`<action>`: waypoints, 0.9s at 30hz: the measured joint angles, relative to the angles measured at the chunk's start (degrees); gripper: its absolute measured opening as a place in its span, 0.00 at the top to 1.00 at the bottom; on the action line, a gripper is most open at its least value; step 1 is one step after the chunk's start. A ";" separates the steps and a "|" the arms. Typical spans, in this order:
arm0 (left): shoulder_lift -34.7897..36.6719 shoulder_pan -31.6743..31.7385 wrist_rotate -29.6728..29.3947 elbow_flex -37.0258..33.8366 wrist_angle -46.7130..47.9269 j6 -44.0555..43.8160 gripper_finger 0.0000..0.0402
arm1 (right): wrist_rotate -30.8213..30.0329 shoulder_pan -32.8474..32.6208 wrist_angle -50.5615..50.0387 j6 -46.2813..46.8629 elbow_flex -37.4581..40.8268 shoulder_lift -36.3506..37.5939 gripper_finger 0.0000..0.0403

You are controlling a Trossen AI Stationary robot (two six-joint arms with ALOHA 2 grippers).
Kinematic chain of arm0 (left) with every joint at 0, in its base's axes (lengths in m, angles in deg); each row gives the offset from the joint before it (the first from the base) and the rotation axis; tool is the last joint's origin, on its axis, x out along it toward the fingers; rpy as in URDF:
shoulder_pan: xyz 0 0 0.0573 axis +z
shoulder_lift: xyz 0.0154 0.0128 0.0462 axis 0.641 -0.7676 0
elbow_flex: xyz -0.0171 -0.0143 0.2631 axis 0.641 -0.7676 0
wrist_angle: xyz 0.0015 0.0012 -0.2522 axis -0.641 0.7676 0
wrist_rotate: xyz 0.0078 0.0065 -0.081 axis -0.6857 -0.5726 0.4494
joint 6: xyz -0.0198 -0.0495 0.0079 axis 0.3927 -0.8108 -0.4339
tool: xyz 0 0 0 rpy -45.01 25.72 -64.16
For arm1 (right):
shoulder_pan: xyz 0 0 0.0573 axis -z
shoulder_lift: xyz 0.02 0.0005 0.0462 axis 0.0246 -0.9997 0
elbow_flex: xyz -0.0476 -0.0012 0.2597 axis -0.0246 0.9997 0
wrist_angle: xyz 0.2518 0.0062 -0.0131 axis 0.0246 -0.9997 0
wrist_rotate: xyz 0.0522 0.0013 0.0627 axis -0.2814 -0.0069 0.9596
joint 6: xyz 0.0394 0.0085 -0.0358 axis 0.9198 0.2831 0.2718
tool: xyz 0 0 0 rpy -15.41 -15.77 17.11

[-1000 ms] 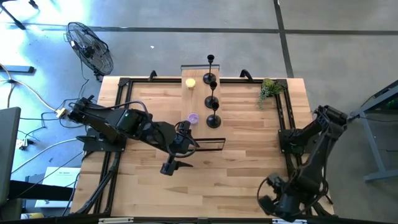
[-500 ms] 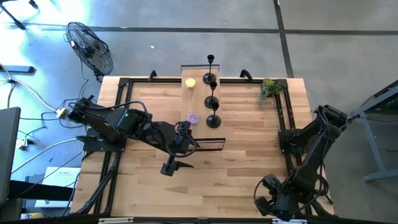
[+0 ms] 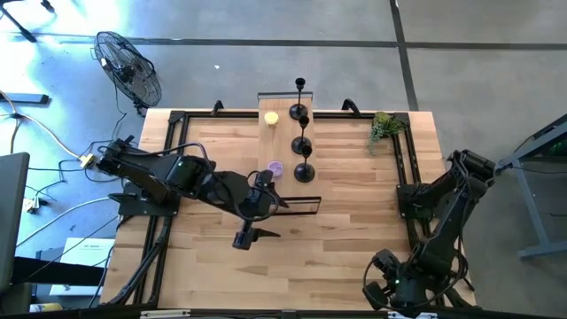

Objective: Pick & Place candle stick holders
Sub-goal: Put the blue scented candle on the shelf aligned with the scented candle on the shelf

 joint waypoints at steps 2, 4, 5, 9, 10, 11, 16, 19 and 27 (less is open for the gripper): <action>-0.07 0.00 -0.43 0.00 0.05 -0.28 0.16 | -1.01 -0.16 -0.26 0.41 0.00 0.00 0.01; -0.28 0.02 -0.56 0.00 0.09 -0.35 0.16 | -1.39 -0.16 -0.18 2.07 0.00 0.00 0.01; -0.36 0.01 -0.62 0.00 0.17 -0.33 0.16 | -1.36 -0.15 -0.13 3.09 0.00 0.00 0.01; -0.37 0.00 -0.61 0.00 0.64 -0.28 0.16 | -1.04 -0.23 0.80 5.94 0.00 0.00 0.01; -0.37 0.00 -0.61 0.00 0.93 -0.22 0.16 | -1.26 -0.22 1.10 6.01 0.00 0.00 0.01; -0.39 0.00 -0.61 0.00 1.17 0.03 0.16 | -1.67 -0.20 1.21 6.04 0.00 0.00 0.01; -0.39 0.00 -0.58 0.00 1.02 2.35 0.16 | -4.39 -0.17 1.76 7.69 0.00 -0.43 0.01; -0.39 0.00 -0.46 0.00 1.41 3.37 0.16 | -3.06 -0.06 1.98 8.58 0.00 -1.44 0.01; -0.39 0.00 -0.44 0.00 2.66 6.58 0.16 | 1.89 0.28 2.08 10.21 0.00 -4.33 0.04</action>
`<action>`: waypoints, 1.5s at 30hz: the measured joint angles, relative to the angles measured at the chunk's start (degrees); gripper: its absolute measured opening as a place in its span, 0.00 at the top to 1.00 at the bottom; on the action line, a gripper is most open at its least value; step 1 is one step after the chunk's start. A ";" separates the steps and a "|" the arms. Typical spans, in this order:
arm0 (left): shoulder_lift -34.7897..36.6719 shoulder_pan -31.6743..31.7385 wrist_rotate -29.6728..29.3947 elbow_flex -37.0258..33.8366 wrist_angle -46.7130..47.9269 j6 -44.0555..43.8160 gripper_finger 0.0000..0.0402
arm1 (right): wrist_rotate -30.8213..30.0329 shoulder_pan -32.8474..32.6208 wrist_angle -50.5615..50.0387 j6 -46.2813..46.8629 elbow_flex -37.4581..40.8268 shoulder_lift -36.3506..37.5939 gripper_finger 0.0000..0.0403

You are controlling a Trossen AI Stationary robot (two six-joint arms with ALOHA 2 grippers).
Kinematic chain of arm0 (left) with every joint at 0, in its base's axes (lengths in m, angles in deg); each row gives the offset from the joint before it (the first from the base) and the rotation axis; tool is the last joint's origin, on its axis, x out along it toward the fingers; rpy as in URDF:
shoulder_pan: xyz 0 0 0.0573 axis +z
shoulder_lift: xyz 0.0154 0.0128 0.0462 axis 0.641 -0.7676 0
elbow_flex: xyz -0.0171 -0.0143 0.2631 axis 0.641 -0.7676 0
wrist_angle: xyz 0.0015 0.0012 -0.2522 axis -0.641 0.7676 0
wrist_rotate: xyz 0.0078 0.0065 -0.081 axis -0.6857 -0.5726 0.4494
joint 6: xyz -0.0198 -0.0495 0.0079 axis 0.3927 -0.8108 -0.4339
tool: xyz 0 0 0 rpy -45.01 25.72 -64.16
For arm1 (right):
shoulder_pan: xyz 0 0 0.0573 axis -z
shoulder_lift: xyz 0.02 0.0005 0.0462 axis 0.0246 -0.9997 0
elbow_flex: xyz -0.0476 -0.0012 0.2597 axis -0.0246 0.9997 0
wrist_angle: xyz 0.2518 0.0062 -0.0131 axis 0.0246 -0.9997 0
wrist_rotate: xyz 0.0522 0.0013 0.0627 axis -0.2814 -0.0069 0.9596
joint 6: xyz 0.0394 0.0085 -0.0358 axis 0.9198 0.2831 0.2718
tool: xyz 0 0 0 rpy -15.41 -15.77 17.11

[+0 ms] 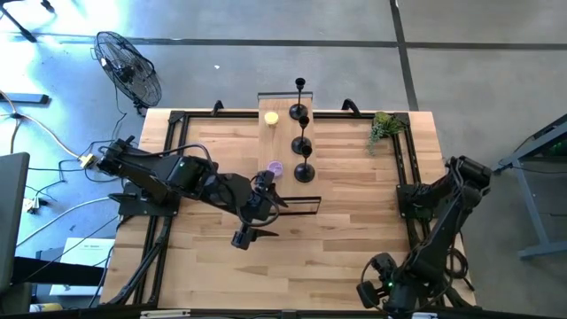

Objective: Pick & Place candle stick holders
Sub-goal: Put the blue scented candle on the shelf aligned with the scented candle on the shelf

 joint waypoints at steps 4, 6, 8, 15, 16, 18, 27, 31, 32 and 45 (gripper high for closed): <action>0.00 0.00 0.02 0.00 -0.02 1.05 0.16 | 1.23 0.34 -1.23 0.35 0.00 -0.08 0.07; 0.00 0.00 0.02 0.00 0.06 1.05 0.16 | 2.62 0.36 -2.03 0.13 0.00 -0.08 0.09; 0.00 0.00 -0.01 0.00 0.62 1.10 0.16 | 3.45 0.31 -2.22 -0.49 0.00 -0.08 0.11; -0.01 0.00 -0.76 0.00 1.84 1.20 0.16 | 4.81 0.27 -0.84 -6.21 0.00 -0.08 0.10; -0.02 0.00 -0.77 0.00 2.00 1.20 0.16 | 4.81 0.40 -0.88 -8.44 0.00 -0.08 0.10; 0.00 0.00 -0.85 0.00 2.15 1.20 0.16 | 4.81 0.76 -0.82 -13.68 0.00 -0.11 0.10; -0.02 -0.02 3.53 0.00 -1.84 -4.42 0.16 | 11.07 4.31 -5.90 -43.73 0.00 -0.11 0.10; -0.02 -0.04 8.96 0.00 -8.01 -8.80 0.16 | 14.96 4.75 -12.67 -57.44 0.00 -0.11 0.10; -0.02 -0.04 10.16 0.00 -9.56 -9.93 0.16 | 16.06 4.61 -14.32 -60.98 0.00 -0.11 0.10; -3.10 -0.04 4.10 -0.04 -21.46 -16.90 0.16 | 22.29 0.83 -19.12 -85.20 0.00 -0.11 0.10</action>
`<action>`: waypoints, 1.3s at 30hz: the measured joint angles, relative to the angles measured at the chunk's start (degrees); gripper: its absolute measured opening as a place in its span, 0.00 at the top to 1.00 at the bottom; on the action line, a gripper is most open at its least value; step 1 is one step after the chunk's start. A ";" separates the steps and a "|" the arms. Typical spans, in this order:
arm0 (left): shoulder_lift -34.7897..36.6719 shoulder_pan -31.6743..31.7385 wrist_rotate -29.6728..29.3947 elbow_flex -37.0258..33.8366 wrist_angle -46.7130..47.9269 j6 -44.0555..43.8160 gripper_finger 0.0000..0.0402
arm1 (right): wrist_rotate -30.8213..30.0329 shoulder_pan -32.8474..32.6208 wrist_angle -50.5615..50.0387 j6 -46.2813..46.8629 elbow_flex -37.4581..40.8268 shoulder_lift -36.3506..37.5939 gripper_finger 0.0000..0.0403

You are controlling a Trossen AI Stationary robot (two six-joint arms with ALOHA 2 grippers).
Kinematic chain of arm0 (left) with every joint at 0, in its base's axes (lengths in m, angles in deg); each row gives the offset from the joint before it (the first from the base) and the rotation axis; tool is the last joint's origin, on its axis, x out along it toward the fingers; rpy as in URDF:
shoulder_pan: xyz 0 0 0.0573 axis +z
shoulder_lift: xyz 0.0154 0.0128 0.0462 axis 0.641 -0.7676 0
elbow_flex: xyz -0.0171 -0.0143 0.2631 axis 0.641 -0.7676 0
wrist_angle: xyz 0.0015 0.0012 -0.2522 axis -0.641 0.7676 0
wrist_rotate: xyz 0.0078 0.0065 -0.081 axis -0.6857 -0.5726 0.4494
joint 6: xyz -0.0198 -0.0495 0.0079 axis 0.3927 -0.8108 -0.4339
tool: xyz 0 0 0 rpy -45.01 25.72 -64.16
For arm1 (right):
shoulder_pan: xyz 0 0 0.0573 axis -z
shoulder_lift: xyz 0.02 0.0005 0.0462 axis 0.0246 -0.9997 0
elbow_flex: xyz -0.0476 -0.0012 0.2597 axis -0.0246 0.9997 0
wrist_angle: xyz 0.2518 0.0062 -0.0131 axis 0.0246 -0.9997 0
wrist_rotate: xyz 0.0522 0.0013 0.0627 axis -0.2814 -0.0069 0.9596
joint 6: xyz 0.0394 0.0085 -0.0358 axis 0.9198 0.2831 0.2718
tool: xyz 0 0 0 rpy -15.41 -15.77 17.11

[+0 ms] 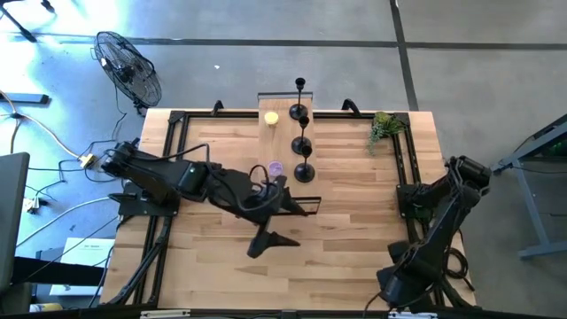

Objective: Pick & Place candle stick holders
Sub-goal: Put the blue scented candle on the shelf aligned with the scented candle on the shelf

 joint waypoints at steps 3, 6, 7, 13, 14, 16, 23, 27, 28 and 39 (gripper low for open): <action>-0.77 0.02 -1.17 -0.08 -0.43 -2.86 0.16 | -0.02 -1.05 3.42 0.42 0.00 0.00 0.10; -1.59 0.00 -0.44 0.08 -1.50 -6.15 0.16 | -0.03 -2.48 6.51 -1.25 0.00 0.00 0.10; -1.67 -0.05 -0.40 0.07 -1.33 -7.28 0.16 | -0.22 -3.06 6.76 -2.16 0.00 0.00 0.10; -2.84 -1.72 -0.06 0.07 -1.39 -9.52 0.16 | -7.77 -5.57 6.44 -8.97 0.00 0.00 0.10; -2.96 -2.07 -0.08 -0.09 -0.97 -9.27 0.16 | -10.21 -5.69 6.41 -9.13 0.00 0.00 0.10; -3.36 -2.59 -0.85 -0.08 -1.21 -8.07 0.16 | -13.97 -5.80 6.50 -9.20 0.00 0.00 0.10; -3.84 -3.39 -1.69 -0.01 -1.05 -6.25 0.16 | -15.74 -5.80 5.52 -12.32 0.00 0.00 0.10; -3.81 -3.39 -4.12 -0.01 -0.95 -4.11 0.16 | -15.78 -5.78 4.46 -15.98 0.00 0.00 0.10; -3.81 -3.39 -4.86 -0.01 -1.01 -3.53 0.16 | -15.82 -5.76 4.20 -16.78 0.00 0.00 0.10; -3.79 -3.39 -9.04 -0.01 -1.04 -1.70 0.16 | -14.28 -5.76 5.76 -17.46 0.99 0.04 0.10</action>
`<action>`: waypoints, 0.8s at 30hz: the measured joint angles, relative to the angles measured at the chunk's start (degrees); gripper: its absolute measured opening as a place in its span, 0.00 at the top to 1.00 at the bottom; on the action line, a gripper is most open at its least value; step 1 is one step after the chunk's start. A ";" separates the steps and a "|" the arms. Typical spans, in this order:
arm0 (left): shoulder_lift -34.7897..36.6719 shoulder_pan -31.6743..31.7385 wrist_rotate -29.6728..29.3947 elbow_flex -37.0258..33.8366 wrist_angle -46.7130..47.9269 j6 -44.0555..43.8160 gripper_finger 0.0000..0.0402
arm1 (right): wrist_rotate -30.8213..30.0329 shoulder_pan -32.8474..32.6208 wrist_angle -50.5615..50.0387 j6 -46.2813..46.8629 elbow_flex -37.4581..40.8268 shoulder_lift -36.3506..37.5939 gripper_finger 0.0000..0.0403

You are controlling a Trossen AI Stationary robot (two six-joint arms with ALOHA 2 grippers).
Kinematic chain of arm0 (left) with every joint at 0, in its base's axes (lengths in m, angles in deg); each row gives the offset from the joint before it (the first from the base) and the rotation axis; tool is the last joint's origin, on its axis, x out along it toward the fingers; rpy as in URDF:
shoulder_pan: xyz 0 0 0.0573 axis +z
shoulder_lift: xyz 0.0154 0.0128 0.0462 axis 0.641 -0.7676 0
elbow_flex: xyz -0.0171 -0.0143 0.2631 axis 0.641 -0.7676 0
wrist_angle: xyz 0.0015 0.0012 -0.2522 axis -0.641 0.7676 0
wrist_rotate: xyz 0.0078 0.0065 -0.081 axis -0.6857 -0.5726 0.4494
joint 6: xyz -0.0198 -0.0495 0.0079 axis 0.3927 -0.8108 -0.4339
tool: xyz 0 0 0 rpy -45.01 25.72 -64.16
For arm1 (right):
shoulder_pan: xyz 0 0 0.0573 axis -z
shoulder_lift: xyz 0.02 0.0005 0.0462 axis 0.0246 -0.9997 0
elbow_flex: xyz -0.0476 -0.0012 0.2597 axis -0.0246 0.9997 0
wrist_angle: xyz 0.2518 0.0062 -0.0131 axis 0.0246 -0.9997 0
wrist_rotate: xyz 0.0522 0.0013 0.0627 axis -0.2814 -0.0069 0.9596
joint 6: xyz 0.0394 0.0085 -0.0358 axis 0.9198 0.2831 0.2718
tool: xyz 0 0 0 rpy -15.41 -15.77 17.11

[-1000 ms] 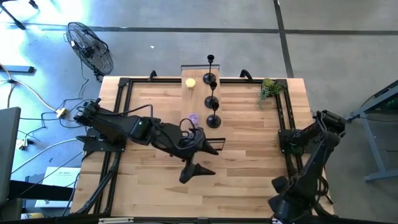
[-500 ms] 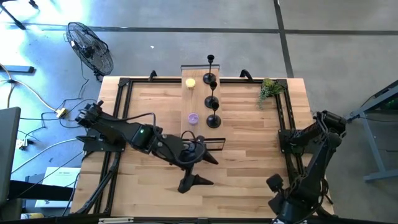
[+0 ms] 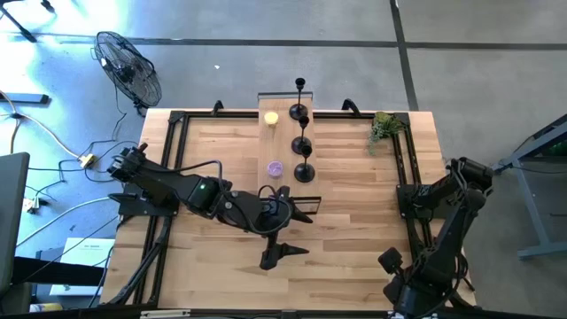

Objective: Pick & Place candle stick holders
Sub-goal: Put the blue scented candle on the shelf aligned with the scented candle on the shelf

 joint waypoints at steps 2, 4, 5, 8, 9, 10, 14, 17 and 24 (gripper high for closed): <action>0.00 0.00 -0.02 0.00 -0.05 0.09 0.16 | 1.33 -0.02 2.10 1.34 1.85 0.00 0.10; 0.00 0.00 -0.02 0.00 -0.05 0.07 0.16 | 2.42 -0.02 4.68 3.29 3.77 0.00 0.10; 0.00 0.00 -0.01 0.00 -0.03 0.07 0.16 | 2.84 -0.02 5.20 4.41 4.41 0.00 0.10; 0.02 0.00 0.00 0.00 -0.05 0.07 0.16 | 3.54 -0.02 4.73 7.22 5.79 0.00 0.10; 0.02 0.00 -0.02 0.00 -0.05 0.07 0.16 | 3.84 -0.04 4.60 7.46 5.90 -0.01 0.10; 0.02 0.00 -0.03 0.00 -0.05 0.07 0.16 | 4.09 -0.15 4.99 7.43 6.03 -0.02 0.10; 0.02 0.02 -0.07 0.00 -0.23 0.07 0.16 | 4.05 -1.01 5.55 7.34 6.15 -0.02 0.10; 0.02 0.00 -0.07 0.00 -0.23 0.07 0.16 | 3.73 -1.47 5.81 7.31 6.15 -0.02 0.10; 0.02 0.02 -0.65 0.00 -0.25 0.07 0.16 | 0.76 -2.44 6.79 7.18 6.18 -0.02 0.10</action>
